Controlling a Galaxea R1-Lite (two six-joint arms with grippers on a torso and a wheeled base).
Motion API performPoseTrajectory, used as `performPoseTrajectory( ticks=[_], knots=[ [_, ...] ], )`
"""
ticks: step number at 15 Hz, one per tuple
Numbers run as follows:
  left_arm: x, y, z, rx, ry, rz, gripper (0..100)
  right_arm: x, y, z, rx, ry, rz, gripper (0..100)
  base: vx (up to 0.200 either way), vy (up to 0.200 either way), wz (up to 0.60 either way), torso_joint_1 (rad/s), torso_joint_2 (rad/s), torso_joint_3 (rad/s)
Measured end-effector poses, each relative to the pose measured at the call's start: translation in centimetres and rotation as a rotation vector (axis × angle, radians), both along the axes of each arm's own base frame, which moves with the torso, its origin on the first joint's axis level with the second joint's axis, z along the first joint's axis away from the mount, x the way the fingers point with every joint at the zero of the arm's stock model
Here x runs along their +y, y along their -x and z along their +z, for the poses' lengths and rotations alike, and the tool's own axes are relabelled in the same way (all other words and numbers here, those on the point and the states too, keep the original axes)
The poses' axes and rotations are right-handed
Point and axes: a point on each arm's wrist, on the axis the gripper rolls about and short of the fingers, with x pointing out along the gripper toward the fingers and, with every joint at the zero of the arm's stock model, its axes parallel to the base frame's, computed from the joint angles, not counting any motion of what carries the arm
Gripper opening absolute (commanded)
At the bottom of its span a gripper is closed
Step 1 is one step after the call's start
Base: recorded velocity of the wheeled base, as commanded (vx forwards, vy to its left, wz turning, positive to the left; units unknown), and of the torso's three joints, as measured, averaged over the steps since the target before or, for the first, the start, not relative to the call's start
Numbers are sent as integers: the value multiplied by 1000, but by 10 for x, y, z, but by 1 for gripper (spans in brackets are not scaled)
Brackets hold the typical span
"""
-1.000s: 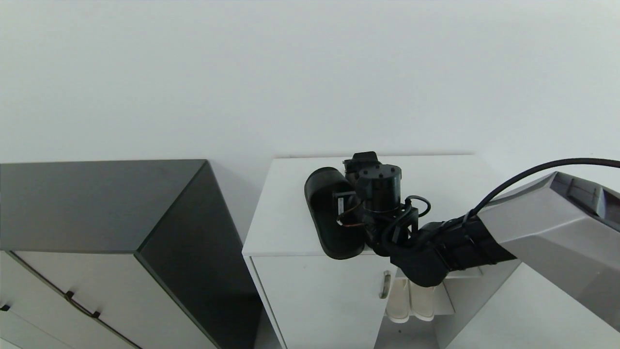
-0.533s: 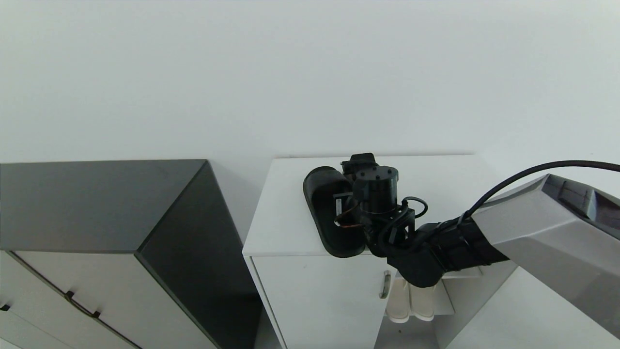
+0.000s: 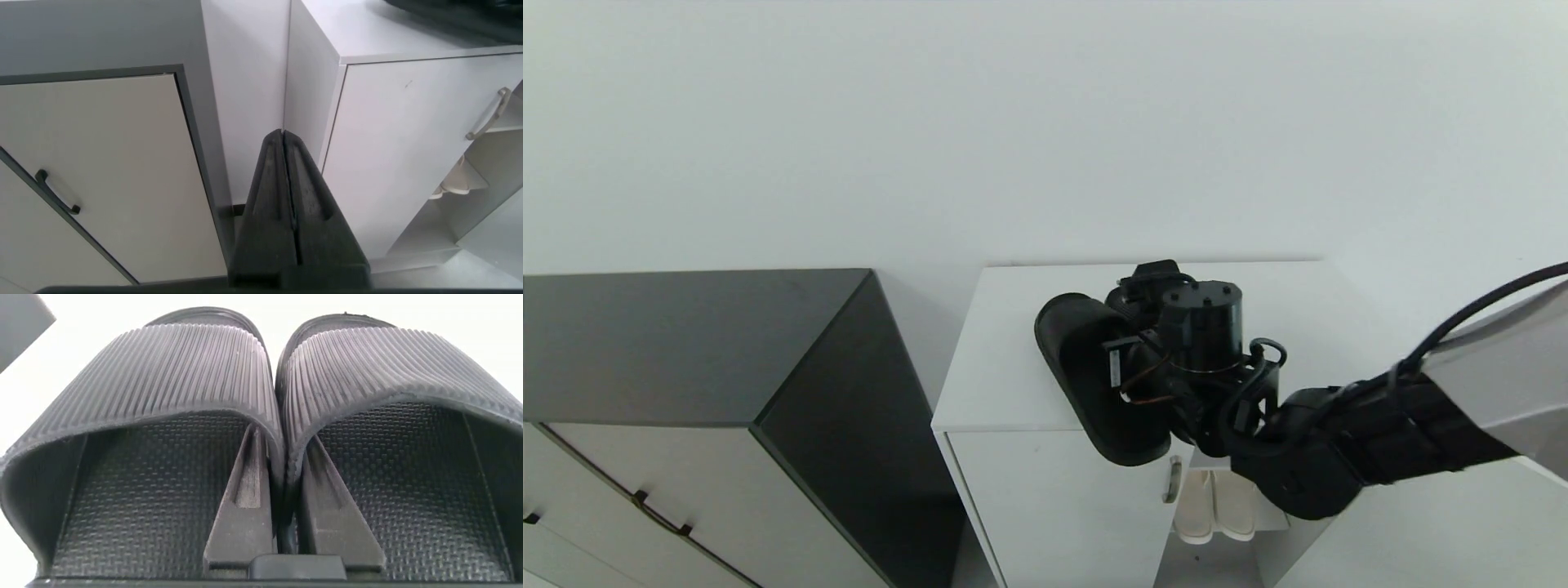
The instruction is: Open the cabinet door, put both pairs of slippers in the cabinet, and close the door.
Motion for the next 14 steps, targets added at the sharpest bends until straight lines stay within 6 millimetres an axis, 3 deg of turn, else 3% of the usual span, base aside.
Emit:
performPoseTrajectory(
  ticks=[4,6,14],
  knots=[
    [0,0,0,0,-1,0,0,-36,55,14,1,-4,44,0,0,0,0,0,0,0],
    [0,0,0,0,-1,0,0,-46,71,22,-14,-13,41,0,0,0,0,0,0,0],
    [0,0,0,0,-1,0,0,-51,80,25,-19,-17,51,0,0,0,0,0,0,0]
  ],
)
